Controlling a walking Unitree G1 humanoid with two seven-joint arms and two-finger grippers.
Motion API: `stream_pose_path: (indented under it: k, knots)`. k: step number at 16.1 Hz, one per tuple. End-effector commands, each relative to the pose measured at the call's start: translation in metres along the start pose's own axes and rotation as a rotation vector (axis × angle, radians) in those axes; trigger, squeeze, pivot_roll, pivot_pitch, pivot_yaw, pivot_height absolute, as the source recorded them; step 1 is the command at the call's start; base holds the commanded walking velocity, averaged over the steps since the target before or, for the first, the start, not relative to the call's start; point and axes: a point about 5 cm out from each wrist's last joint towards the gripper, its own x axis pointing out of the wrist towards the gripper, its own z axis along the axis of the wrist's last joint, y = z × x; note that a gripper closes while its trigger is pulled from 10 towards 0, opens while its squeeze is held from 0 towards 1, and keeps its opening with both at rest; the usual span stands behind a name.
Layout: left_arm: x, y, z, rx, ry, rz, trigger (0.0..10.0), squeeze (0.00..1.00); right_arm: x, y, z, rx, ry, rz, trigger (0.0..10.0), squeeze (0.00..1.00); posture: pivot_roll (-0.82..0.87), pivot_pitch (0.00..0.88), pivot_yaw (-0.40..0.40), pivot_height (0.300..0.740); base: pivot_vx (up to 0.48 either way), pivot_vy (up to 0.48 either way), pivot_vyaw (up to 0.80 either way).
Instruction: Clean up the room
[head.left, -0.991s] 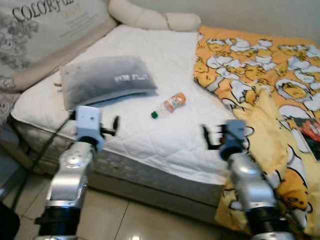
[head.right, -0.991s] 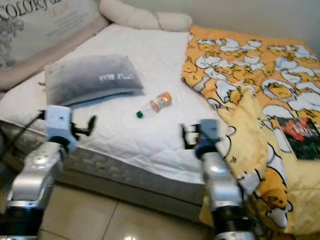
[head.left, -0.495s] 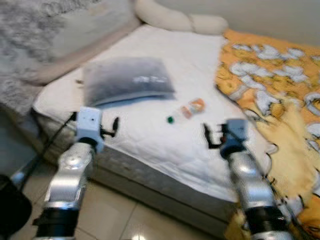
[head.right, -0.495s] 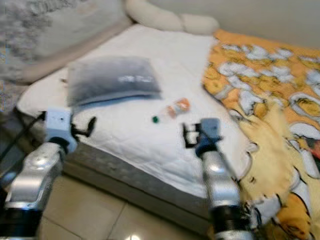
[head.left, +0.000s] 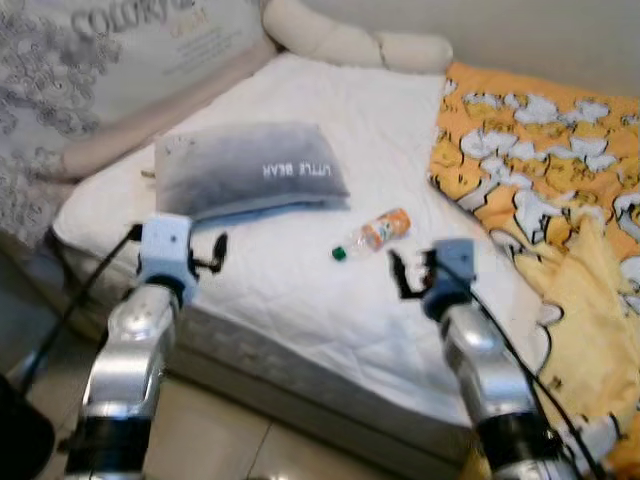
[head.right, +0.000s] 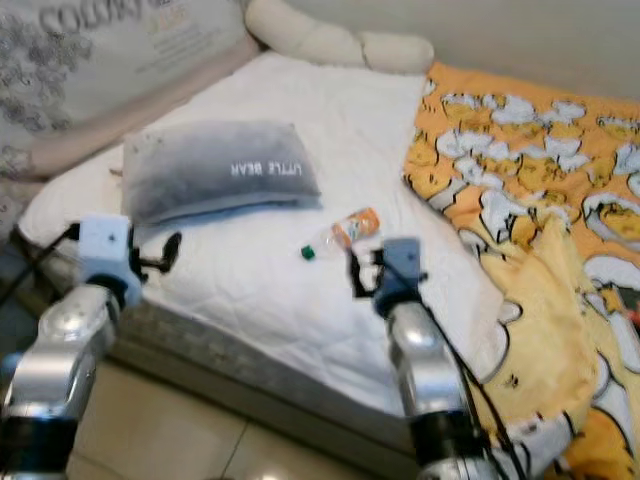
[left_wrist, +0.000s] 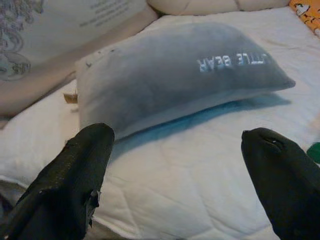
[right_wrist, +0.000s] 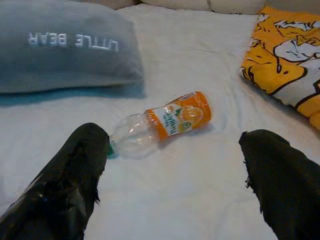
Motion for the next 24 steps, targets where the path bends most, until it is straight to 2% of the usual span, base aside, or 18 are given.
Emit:
stream_pose_path:
  k: [1,4,10,12,24]
  knots:
    - [0.0011,-0.0073,0.0014,0.004,-0.004,-0.024,10.0,0.00,-0.0007,-0.0130,0.0033,-0.022,-0.012,-0.039,10.0,0.00,0.09,0.000,0.005,0.740,0.296,0.000,0.00]
    - [0.0011,-0.0074,0.0013,0.006,-0.002,-0.027,10.0,0.00,-0.0002,-0.0138,0.0045,-0.038,-0.016,-0.042,10.0,0.00,0.09,0.000,0.005,0.740,0.301,0.000,0.68]
    - [0.0011,-0.0079,0.0012,0.005,0.000,-0.028,10.0,0.00,0.0002,-0.0152,0.0032,-0.033,-0.011,-0.056,10.0,0.00,0.09,0.000,0.007,0.740,0.301,0.000,0.00]
    - [0.0010,-0.0078,0.0011,0.005,0.001,-0.029,10.0,0.00,0.0007,-0.0120,0.0030,-0.070,-0.005,-0.027,10.0,0.00,0.09,0.000,0.009,0.740,0.302,0.000,0.61]
    - [0.0002,-0.0093,0.0017,0.007,0.003,-0.037,10.0,0.00,-0.0006,-0.0107,0.0043,-0.065,-0.018,-0.022,10.0,0.00,0.10,0.000,0.008,0.740,0.302,0.000,0.20]
